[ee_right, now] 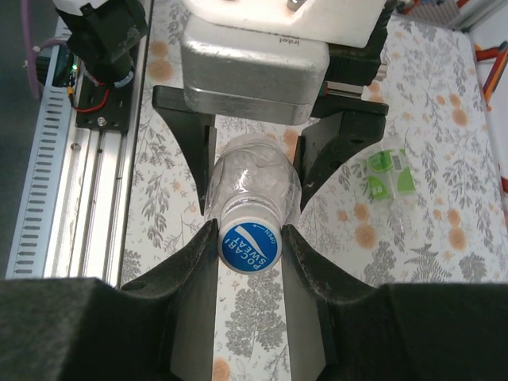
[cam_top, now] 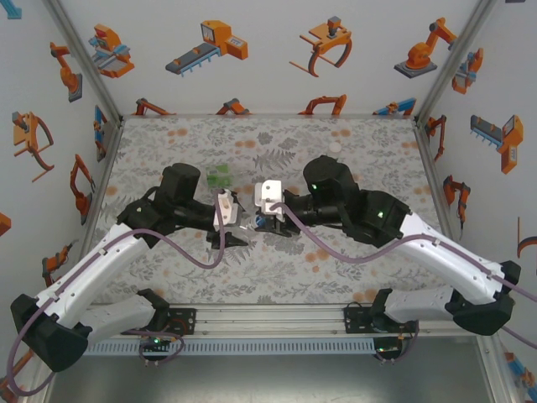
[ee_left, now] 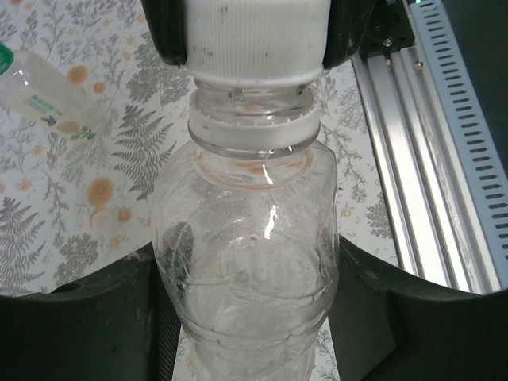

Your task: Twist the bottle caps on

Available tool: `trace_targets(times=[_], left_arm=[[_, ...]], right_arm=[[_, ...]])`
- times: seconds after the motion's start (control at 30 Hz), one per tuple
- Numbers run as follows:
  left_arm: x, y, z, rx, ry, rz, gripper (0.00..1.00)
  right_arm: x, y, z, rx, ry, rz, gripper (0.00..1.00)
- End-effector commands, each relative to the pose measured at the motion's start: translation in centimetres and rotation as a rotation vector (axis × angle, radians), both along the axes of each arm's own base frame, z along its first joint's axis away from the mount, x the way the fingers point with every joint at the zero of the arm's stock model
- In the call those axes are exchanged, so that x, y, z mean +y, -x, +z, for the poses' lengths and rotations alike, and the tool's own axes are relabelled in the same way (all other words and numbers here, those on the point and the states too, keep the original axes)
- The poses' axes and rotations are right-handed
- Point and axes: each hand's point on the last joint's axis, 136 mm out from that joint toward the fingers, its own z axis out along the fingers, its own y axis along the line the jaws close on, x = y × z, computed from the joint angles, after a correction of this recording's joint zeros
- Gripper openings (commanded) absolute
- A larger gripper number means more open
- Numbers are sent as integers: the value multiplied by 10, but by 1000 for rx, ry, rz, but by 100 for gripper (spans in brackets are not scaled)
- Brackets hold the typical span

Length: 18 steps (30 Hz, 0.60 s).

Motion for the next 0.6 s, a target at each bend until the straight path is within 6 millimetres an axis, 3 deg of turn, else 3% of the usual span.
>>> trace_targets(times=[0.0,0.17,0.57], left_arm=[[-1,-12,15,-68,25,66,0],[2,-27,14,-100,6,147,0],[3,-32,19,-145,41,188,0]], right_arm=[[3,-16,4,55,-10,-108,0],[4,-36,-3,171,-58,-258,0],[-5,-86,-12,618,-371,-660,0]])
